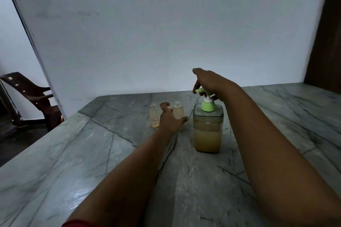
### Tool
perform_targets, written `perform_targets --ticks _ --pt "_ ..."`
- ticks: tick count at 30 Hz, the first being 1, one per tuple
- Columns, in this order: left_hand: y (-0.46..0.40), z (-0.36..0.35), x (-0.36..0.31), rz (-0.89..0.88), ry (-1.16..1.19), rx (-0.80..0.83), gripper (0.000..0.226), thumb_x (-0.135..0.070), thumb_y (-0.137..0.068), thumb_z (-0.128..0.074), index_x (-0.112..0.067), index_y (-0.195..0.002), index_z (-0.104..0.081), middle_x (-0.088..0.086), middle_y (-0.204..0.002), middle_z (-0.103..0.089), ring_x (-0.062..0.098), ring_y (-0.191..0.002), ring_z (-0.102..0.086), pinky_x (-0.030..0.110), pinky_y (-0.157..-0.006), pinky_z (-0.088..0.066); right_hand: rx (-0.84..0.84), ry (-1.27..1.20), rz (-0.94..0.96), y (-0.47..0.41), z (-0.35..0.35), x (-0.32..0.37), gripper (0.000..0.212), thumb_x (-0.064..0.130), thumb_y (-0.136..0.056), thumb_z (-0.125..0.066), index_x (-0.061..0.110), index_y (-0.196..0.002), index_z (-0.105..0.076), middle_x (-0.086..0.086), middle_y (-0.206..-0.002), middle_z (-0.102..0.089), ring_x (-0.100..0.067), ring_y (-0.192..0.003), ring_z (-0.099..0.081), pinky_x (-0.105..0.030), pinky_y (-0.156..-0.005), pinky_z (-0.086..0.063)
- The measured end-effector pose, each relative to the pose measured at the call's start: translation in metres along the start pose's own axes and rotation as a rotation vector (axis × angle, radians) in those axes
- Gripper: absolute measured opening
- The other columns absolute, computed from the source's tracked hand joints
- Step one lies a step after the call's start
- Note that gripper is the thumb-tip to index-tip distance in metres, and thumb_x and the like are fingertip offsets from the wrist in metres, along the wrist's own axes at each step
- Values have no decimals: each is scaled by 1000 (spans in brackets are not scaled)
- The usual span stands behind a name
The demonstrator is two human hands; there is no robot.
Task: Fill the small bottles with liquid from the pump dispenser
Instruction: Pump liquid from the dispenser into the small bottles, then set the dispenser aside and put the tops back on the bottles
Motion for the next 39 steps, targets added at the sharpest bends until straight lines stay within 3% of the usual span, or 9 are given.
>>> perform_targets --ticks 3,7,14,17,22,28,34,36,39 --pt "12 4 -9 -71 -43 7 104 -28 -72 -82 -10 -146 -11 19 -148 -36 31 -133 -41 37 -108 -37 28 -78 -16 4 6 2 61 54 -95 -24 11 -85 -66 -8 -83 -59 -20 -71 -50 -31 -70 -39" --pt "28 6 -34 -138 -47 -43 92 -21 -88 -66 -5 -151 0 13 -160 -9 25 -146 -14 26 -115 -14 0 -205 -13 7 20 1 53 52 -96 -28 13 -93 -64 -7 -95 -58 -21 -86 -48 -36 -78 -38" --pt "62 7 -70 -5 199 -91 62 -29 -100 -43 -9 -151 -15 11 -158 -19 24 -144 -22 31 -114 -20 -135 -615 -154 30 28 -38 37 45 -96 -40 11 -101 -56 -9 -108 -52 -22 -94 -47 -34 -85 -38" --pt "80 4 -76 131 345 -112 59 -39 -101 -36 -12 -151 -18 10 -158 -19 27 -143 -23 42 -117 -22 -70 -888 -213 46 23 -56 48 44 -94 -46 7 -123 -53 -13 -128 -51 -24 -121 -47 -36 -103 -36" --pt "106 4 -84 237 485 -54 63 -53 -99 -25 -19 -152 -21 6 -158 -20 28 -143 -25 48 -116 -23 -180 -721 -257 76 6 -74 65 48 -96 -41 11 -148 -28 -10 -153 -30 -26 -139 -30 -40 -114 -23" --pt "85 -40 -55 325 701 181 109 -103 -46 -29 -37 -127 -57 6 -125 -64 29 -110 -62 50 -97 -45 -22 -751 -170 105 -24 -66 60 53 -98 -31 17 -146 -34 -8 -146 -43 -23 -128 -48 -33 -95 -38" --pt "138 22 -138 153 669 311 63 -59 -98 -14 -24 -90 -66 -5 -76 -70 8 -70 -67 22 -65 -52 -46 -831 -77 113 8 -48 51 44 -100 -34 14 -140 -42 -8 -129 -57 -18 -90 -60 -32 -85 -47" --pt "130 31 -155 84 664 317 61 -57 -99 -14 -23 -97 -65 -6 -83 -71 3 -71 -66 21 -64 -50 -79 -798 -21 110 27 -36 46 42 -100 -35 14 -134 -48 -3 -104 -63 -14 -80 -57 -31 -83 -44" --pt "113 27 -174 39 688 331 62 -60 -98 -17 -21 -124 -58 2 -122 -64 10 -100 -62 28 -88 -48 -145 -747 32 102 58 -25 39 40 -100 -36 15 -125 -53 0 -91 -61 -14 -78 -57 -30 -80 -43"
Point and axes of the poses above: each hand's wrist, its own y-axis away from the middle knuckle, its own z-axis out of the back of the hand, x = y × z, the point moved 2 cm from there along -y, towards the middle knuckle
